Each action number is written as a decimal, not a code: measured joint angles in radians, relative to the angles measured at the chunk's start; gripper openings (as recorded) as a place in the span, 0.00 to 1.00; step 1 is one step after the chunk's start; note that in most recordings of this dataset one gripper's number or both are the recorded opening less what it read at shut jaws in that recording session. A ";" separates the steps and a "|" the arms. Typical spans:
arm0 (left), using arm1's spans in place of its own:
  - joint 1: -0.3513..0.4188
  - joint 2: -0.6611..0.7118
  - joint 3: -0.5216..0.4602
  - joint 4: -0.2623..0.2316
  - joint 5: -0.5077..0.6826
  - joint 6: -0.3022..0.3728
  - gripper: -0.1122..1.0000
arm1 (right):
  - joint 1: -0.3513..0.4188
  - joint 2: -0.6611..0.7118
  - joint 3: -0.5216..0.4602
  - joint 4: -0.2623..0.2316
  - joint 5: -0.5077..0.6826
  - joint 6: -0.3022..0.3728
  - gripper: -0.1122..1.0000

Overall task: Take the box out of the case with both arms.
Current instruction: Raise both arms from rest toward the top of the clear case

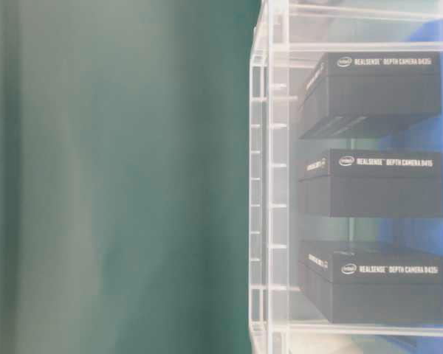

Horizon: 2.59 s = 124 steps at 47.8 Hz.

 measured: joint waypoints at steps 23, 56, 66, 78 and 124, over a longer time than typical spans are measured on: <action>-0.003 -0.014 -0.038 0.029 0.092 -0.008 0.10 | 0.000 -0.002 -0.109 0.000 0.225 0.021 0.10; -0.002 0.005 -0.465 0.029 0.565 -0.009 0.10 | -0.025 0.098 -0.640 -0.002 0.721 0.021 0.10; 0.000 0.015 -0.483 0.029 0.603 -0.009 0.10 | -0.028 0.101 -0.641 -0.002 0.788 0.026 0.10; 0.000 0.055 -0.566 0.026 0.896 -0.012 0.10 | -0.029 0.141 -0.672 -0.002 1.152 0.133 0.10; -0.037 0.244 -0.787 0.023 1.701 -0.506 0.10 | -0.029 0.295 -0.798 -0.015 1.845 0.430 0.10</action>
